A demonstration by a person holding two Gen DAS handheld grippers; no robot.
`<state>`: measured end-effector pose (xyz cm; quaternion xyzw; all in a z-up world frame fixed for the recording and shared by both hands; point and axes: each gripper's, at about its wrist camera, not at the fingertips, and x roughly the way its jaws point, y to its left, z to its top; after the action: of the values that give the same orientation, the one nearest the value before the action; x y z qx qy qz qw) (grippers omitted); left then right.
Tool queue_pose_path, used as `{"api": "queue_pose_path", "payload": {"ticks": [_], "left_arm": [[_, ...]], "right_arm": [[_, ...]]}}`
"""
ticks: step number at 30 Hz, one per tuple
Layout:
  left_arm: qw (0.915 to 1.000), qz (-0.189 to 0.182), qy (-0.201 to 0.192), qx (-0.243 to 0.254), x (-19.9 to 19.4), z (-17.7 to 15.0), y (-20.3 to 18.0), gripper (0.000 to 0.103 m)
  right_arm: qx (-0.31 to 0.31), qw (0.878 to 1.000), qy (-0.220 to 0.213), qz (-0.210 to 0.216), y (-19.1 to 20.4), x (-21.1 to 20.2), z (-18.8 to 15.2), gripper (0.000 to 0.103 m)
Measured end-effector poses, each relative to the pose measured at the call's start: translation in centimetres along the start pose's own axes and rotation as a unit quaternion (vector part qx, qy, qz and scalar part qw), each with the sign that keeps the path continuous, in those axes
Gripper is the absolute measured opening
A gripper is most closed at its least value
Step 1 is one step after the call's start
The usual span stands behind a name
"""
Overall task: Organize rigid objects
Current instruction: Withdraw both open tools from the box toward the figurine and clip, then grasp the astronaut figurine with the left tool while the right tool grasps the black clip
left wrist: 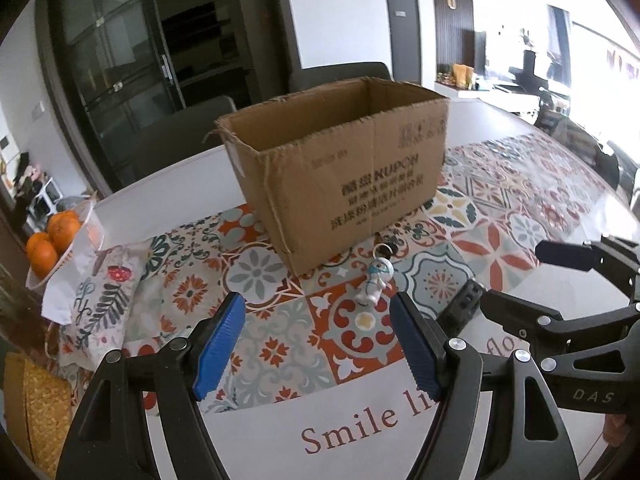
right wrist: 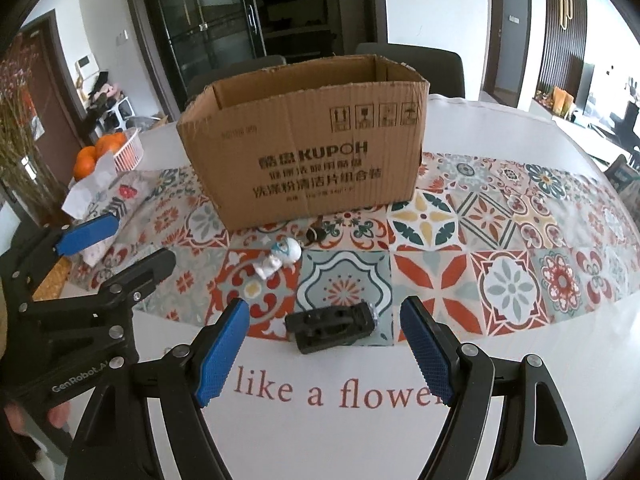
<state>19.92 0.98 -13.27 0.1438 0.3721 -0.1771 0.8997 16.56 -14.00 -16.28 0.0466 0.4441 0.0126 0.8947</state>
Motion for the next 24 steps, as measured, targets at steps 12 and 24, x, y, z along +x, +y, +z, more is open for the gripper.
{"api": "queue_pose_path", "payload": {"ticks": [12, 24], "left_arm": [[0.9983, -0.029, -0.012, 0.05, 2.8, -1.7, -0.9, 0.074], [0.9949, -0.056, -0.006, 0.084, 5.8, -1.8, -1.8, 0.074]], "right_arm": [[-0.029, 0.999, -0.004, -0.034, 1.0, 1.6, -2.7, 0.079], [-0.035, 0.999, 0.009, -0.037, 0.6, 4.3, -3.5, 0.079]]}}
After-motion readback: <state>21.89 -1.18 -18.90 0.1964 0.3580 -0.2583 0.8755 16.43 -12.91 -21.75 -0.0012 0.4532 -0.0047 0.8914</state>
